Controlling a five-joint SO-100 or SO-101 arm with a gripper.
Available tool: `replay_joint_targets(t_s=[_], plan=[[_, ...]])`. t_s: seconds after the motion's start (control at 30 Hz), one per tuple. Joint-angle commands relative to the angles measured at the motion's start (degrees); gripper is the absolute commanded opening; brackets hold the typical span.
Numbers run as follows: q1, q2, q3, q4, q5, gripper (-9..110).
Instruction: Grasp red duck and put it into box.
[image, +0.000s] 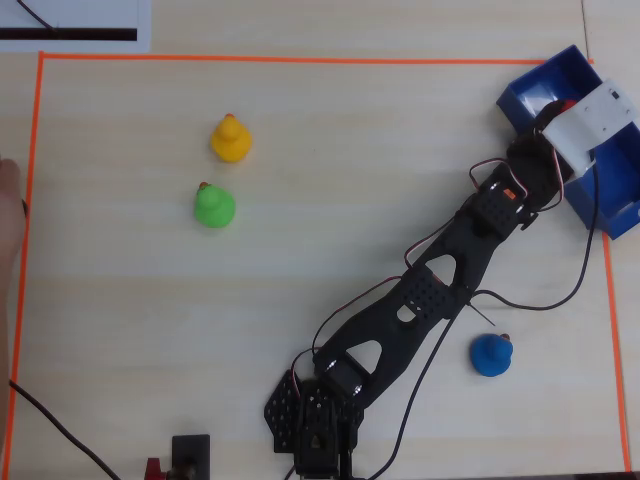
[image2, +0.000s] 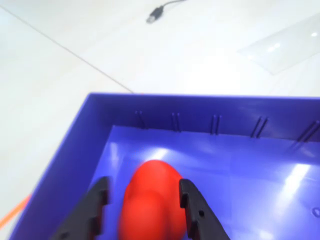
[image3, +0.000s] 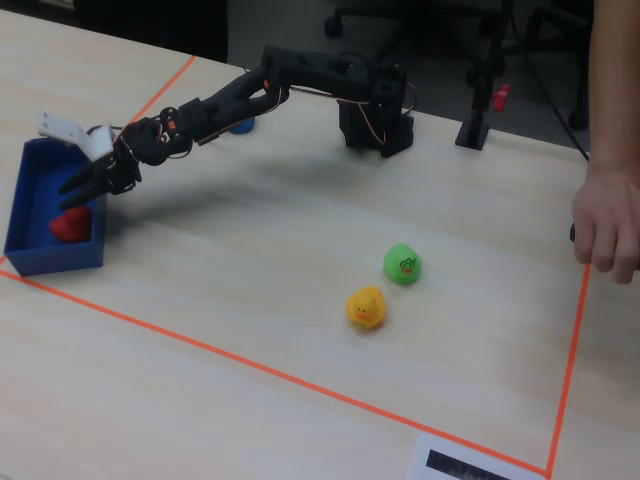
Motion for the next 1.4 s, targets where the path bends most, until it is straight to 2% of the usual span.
replay_joint_targets(t_s=[0.0, 0.17, 0.27, 0.43, 0.6, 0.67, 0.8, 0.9, 1.03, 1.2, 1.37], plan=[[0.7, 2.3, -4.5, 1.0, 0.9, 28], [0.8, 4.1, -4.6, 1.8, 3.4, 26], [0.9, 6.9, -5.1, 4.5, 6.9, 19], [0.9, 16.1, -6.9, 20.0, 14.8, 0], [-0.5, 30.3, -2.3, 37.3, 20.0, 0], [-1.6, 38.1, 5.2, 47.7, 16.2, 0], [-3.3, 53.7, 30.7, 65.4, 0.5, 0], [-3.5, 64.2, 49.7, 68.6, -7.0, 0], [-4.3, 76.9, 65.2, 75.0, -14.4, 0], [-7.2, 92.4, 76.2, 83.7, -18.5, 0], [-14.4, 110.2, 85.2, 91.2, -20.2, 0]])
